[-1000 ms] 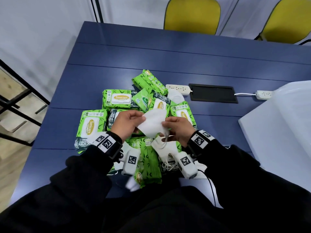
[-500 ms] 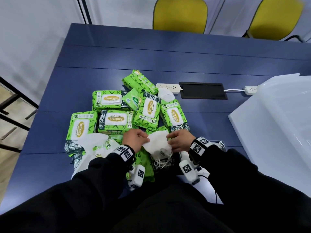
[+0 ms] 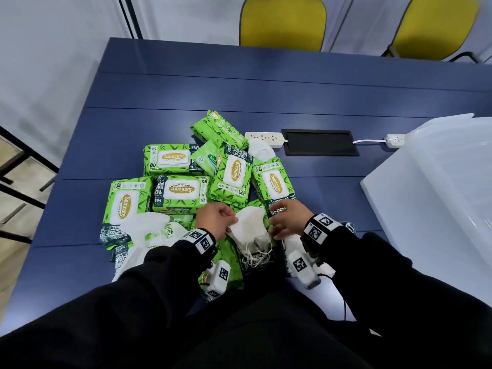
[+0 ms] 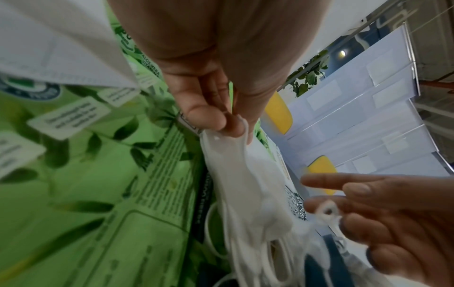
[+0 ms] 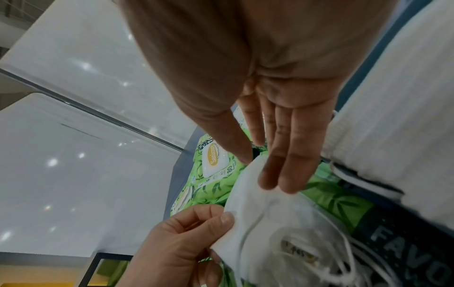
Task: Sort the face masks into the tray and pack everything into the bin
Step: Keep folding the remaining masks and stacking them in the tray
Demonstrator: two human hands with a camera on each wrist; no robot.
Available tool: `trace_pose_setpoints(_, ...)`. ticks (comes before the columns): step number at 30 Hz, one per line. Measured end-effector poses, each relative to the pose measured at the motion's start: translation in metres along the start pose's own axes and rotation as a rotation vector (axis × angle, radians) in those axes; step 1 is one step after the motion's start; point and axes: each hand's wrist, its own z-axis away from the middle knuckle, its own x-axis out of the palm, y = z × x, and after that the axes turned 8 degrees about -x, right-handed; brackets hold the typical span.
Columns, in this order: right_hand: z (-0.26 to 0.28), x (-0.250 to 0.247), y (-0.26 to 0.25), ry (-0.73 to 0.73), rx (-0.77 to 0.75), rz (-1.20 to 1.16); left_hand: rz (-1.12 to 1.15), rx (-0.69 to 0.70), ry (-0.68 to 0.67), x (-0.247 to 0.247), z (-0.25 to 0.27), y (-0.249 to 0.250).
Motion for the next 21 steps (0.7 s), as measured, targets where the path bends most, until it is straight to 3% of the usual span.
trace_pose_setpoints(5,-0.013,-0.002,0.000,0.186,-0.212,0.256,0.058,0.013,-0.032,-0.003,0.003,0.008)
trace_pose_setpoints(7,-0.013,-0.002,-0.005,0.165,-0.317,0.385,0.109,0.058,-0.095,-0.008,0.008,0.014)
trace_pose_setpoints(9,-0.013,-0.003,-0.011,0.054,-0.358,0.459,0.189,0.100,-0.190,-0.014,0.016,0.022)
trace_pose_setpoints(12,-0.009,-0.005,-0.021,-0.137,-0.247,0.327,0.338,0.076,-0.302,-0.023,0.027,0.026)
trace_pose_setpoints(17,0.004,-0.008,-0.024,-0.162,-0.097,0.144,0.513,-0.244,-0.400,-0.027,0.029,0.010)
trace_pose_setpoints(21,-0.006,0.002,-0.017,-0.139,-0.034,0.201,0.264,-0.147,-0.214,-0.017,0.017,-0.002)
